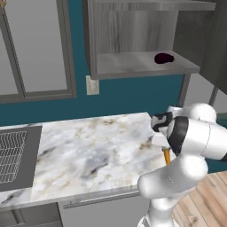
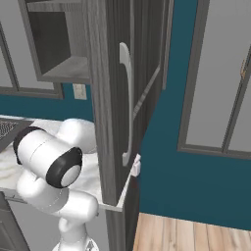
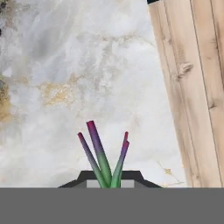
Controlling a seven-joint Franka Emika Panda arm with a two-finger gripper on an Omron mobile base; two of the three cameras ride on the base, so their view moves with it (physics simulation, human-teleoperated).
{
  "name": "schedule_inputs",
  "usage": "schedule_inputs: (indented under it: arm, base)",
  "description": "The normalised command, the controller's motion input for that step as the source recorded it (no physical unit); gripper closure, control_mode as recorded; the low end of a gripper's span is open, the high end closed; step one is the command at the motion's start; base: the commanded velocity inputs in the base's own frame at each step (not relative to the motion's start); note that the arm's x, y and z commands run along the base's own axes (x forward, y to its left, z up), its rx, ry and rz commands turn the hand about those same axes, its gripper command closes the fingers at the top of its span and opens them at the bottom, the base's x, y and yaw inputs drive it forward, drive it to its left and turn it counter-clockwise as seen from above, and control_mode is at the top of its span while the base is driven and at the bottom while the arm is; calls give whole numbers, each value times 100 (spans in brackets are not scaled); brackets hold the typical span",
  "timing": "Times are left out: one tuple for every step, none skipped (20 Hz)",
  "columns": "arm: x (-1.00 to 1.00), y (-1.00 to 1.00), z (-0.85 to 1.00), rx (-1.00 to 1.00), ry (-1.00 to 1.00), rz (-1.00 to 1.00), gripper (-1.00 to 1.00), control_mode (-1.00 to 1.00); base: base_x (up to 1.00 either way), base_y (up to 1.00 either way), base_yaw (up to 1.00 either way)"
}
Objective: Pick the carrot, eggplant from the counter and place them in the cabinet. Then close the cabinet.
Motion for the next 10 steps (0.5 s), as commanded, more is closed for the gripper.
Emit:
schedule_inputs:
  arm:
    - [-100,66,64,-3,-33,-9,100,-100]
    - [-92,68,89,-8,-29,-6,100,-100]
    - [-77,69,100,-12,-27,-5,100,-100]
    - [-53,67,100,-16,-26,-1,100,-100]
    - [-35,60,100,-21,-18,0,100,-100]
    - [-13,54,100,-21,-11,0,100,-100]
    - [-1,53,100,-23,-9,0,100,-100]
    - [0,49,100,-23,-3,0,100,-100]
    - [0,49,100,-23,0,1,100,-100]
    - [0,52,100,-25,0,3,100,-100]
  base:
    - [0,0,0]
    - [0,0,0]
    - [0,0,0]
    - [0,0,0]
    - [0,0,0]
    - [0,0,0]
    - [0,0,0]
    - [0,0,0]
    - [0,0,0]
    - [0,0,0]
